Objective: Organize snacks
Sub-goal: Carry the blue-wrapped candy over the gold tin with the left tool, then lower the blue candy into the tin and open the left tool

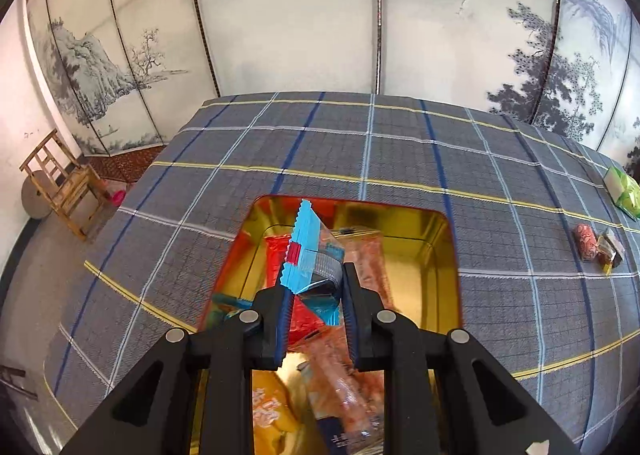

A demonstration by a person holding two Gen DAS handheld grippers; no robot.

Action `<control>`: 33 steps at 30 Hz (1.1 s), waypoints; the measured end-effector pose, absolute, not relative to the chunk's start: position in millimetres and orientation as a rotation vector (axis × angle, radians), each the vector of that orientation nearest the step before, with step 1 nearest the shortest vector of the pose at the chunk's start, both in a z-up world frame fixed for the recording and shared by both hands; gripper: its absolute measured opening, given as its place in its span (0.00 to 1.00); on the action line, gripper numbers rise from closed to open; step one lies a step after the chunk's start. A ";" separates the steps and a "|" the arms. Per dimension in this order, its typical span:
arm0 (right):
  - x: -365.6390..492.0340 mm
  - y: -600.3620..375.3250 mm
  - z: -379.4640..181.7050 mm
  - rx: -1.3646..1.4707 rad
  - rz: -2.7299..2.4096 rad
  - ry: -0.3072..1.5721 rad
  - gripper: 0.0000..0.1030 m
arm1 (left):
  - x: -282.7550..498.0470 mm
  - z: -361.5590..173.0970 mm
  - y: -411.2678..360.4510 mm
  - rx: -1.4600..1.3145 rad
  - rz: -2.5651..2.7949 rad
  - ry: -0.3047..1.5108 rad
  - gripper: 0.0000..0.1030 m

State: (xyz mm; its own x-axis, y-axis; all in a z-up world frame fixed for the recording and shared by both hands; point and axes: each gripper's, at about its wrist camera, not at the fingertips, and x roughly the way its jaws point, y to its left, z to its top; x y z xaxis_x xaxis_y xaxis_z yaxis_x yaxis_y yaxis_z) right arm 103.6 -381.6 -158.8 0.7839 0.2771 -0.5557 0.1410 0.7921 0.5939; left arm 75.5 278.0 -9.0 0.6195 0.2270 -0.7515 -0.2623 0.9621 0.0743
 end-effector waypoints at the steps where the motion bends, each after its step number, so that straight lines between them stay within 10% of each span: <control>1: 103.6 -381.6 -158.8 0.666 0.080 0.678 0.96 | 73.5 -11.9 283.5 -0.044 0.289 0.863 0.19; 33: 103.5 -372.6 -159.3 0.645 0.075 0.691 1.00 | 107.3 -30.5 314.8 -0.226 0.162 0.972 0.19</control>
